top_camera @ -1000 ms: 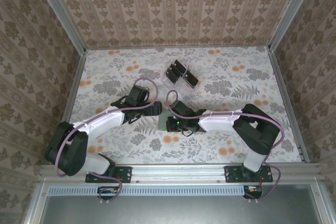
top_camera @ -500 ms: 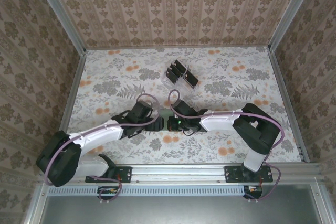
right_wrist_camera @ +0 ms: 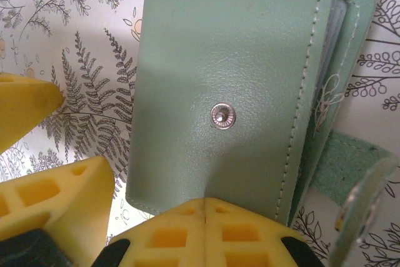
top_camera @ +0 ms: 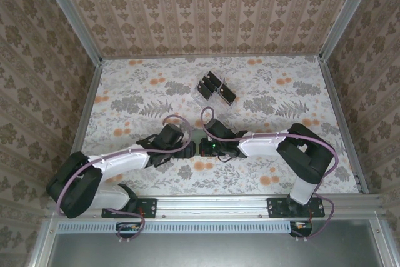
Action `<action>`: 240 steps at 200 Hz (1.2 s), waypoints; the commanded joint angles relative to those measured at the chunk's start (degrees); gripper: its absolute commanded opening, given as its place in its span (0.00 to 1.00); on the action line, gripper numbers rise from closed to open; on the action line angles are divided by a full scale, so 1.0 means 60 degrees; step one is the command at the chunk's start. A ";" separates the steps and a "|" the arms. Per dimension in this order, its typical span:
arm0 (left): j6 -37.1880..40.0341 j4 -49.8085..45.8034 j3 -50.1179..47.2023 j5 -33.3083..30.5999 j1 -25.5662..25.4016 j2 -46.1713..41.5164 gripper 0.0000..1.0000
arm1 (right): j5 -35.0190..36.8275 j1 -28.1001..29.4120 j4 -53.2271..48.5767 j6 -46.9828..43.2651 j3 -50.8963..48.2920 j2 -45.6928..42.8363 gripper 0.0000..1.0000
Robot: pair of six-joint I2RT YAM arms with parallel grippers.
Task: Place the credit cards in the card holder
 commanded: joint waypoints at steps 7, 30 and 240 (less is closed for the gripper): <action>-0.0153 0.0223 0.0173 -0.0109 -0.0062 0.0197 1.00 | -0.0033 -0.0068 -0.0095 0.0157 -0.0164 0.0000 0.00; -0.0141 0.0360 0.0142 -0.0084 -0.0061 0.0398 1.00 | -0.0083 -0.0075 -0.0086 0.0153 -0.0150 0.0011 0.00; -0.0657 -0.0184 0.0199 -0.1049 -0.0730 0.1516 1.00 | 0.1298 -0.0775 -0.4039 -0.0995 0.1637 -0.1514 0.33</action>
